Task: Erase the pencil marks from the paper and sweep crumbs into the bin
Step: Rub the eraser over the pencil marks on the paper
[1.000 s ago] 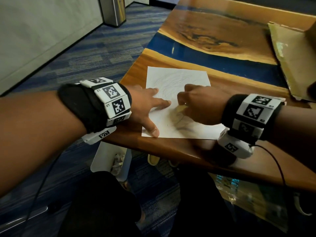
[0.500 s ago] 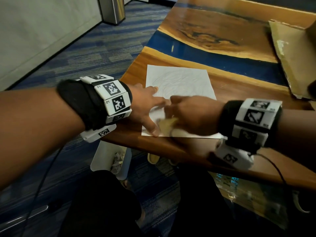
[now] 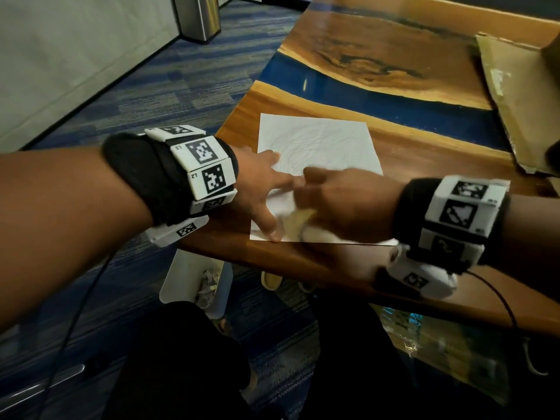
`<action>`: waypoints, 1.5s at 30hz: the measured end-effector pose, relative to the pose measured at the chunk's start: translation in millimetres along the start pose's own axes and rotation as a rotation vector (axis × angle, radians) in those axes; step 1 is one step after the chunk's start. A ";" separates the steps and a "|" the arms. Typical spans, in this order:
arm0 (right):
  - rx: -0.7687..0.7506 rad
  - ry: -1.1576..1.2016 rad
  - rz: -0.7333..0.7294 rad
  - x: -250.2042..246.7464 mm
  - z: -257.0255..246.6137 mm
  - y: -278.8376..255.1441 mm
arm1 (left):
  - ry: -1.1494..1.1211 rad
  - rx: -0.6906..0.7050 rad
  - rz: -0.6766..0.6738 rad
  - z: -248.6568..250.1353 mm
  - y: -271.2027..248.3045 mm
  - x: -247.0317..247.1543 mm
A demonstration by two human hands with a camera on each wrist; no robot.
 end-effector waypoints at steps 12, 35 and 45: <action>-0.004 0.029 0.027 -0.7 1.1 -0.4 | -0.010 0.013 -0.020 2.0 -1.7 -1.0; -0.033 0.043 0.041 -6.3 -24.5 -5.8 | -0.062 0.029 0.036 2.7 -6.2 4.9; -0.034 0.050 0.044 -5.9 -21.3 -2.0 | -0.059 0.036 0.040 3.5 -3.5 3.6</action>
Point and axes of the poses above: each hand's wrist, its own y-axis towards the middle knuckle, its own x-axis out of the palm, z = x × y, the point moved 7 cm from there along y, towards the middle knuckle, and after that the axes turned 14 degrees about -y, right-handed, at the moved point
